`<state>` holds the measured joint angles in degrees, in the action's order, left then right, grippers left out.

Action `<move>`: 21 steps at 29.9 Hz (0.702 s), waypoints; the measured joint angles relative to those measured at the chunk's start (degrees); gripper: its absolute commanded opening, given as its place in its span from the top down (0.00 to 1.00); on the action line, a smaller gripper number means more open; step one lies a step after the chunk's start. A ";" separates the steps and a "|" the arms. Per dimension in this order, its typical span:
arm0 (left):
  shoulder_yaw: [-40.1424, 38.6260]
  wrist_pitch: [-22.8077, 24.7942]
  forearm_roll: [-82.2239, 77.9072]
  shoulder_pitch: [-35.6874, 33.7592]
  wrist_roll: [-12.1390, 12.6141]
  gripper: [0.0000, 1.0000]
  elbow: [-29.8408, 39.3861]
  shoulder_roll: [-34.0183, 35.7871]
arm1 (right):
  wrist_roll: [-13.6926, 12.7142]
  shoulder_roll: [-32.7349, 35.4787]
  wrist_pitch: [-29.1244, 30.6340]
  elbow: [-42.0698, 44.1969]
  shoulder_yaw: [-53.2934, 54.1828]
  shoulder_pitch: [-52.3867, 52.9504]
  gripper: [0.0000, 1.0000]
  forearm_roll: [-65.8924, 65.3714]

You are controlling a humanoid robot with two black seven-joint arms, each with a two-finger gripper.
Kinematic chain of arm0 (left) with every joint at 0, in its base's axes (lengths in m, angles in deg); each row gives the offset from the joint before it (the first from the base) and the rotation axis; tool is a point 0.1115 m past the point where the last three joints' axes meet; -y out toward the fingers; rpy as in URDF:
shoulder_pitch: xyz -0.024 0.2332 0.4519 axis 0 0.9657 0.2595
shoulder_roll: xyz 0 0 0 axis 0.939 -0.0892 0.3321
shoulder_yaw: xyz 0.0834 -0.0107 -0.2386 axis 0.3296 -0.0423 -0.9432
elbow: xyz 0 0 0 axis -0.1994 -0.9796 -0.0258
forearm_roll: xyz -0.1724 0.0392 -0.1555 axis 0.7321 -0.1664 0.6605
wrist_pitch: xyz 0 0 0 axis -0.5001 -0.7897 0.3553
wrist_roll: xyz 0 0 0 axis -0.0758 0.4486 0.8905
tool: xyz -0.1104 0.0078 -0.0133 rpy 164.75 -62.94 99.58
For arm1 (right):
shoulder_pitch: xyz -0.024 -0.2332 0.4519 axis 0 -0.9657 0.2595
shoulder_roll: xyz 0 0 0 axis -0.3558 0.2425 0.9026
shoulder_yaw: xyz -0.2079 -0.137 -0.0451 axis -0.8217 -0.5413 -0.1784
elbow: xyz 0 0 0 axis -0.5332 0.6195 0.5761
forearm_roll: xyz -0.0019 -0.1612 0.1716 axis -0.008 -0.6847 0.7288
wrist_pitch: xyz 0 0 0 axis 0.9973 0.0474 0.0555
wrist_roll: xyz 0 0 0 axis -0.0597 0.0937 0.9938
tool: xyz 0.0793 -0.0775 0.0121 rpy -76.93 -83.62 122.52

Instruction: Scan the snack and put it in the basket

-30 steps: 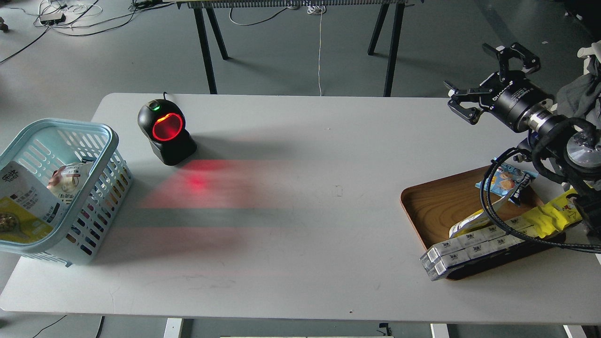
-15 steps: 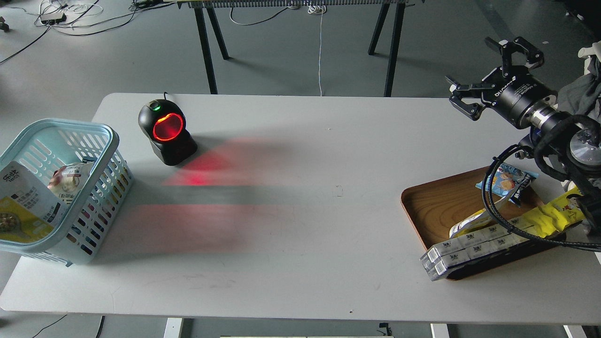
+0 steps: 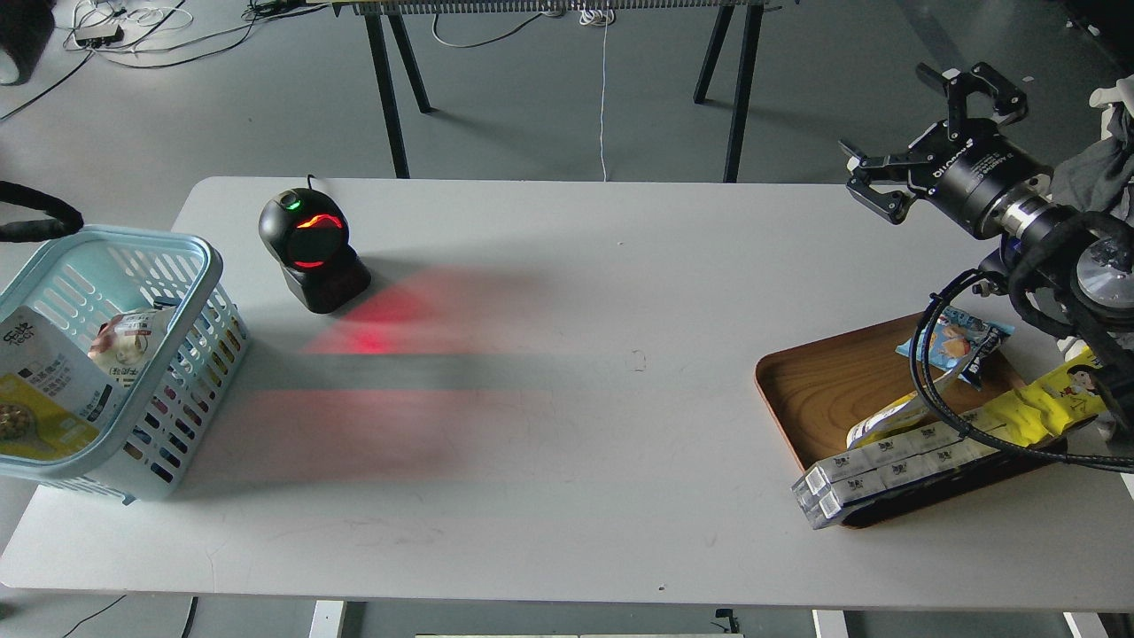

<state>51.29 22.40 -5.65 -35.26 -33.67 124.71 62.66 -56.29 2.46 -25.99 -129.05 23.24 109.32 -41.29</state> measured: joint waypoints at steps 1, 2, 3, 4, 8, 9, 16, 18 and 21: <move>-0.87 1.71 1.60 -0.06 0.46 0.01 -1.50 -2.02 | 0.00 0.19 -0.03 0.00 -0.08 0.01 0.02 -0.05; -1.80 3.63 3.54 -0.08 0.92 0.01 -3.22 -3.97 | 0.00 0.41 -0.04 -0.01 -0.18 0.01 0.02 -0.19; -2.72 5.63 5.74 -0.08 1.41 0.01 -5.02 -5.85 | 0.00 0.64 -0.05 -0.04 -0.30 0.01 0.02 -0.54; -3.47 7.46 7.98 -0.09 1.88 0.01 -6.73 -7.57 | 0.00 0.84 -0.09 -0.14 -0.38 0.00 0.02 -1.06; -5.93 16.17 18.93 -0.49 3.47 0.01 -14.83 -14.36 | 0.00 1.64 -0.93 -1.72 -0.42 -0.17 0.02 -3.29; -6.25 18.42 21.48 -0.59 3.65 0.01 -17.11 -15.89 | 0.00 2.00 -1.11 -2.28 -0.40 -0.28 0.02 -3.48; -6.72 24.99 33.62 0.19 3.71 0.00 -24.80 -24.68 | 0.01 6.29 -1.64 -6.36 -0.21 -2.22 0.02 -3.78; -6.72 24.72 37.75 1.34 3.35 0.00 -24.95 -25.88 | 0.05 7.57 -1.68 -7.91 -0.20 -3.08 0.02 -3.83; -6.72 24.48 42.01 1.91 3.05 0.00 -24.99 -26.82 | 0.09 8.51 -1.68 -9.41 0.15 -3.64 0.01 -3.86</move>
<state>44.56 46.87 36.36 -33.36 -30.62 99.72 35.84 -56.19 10.97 -27.67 -138.45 23.39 105.67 -45.15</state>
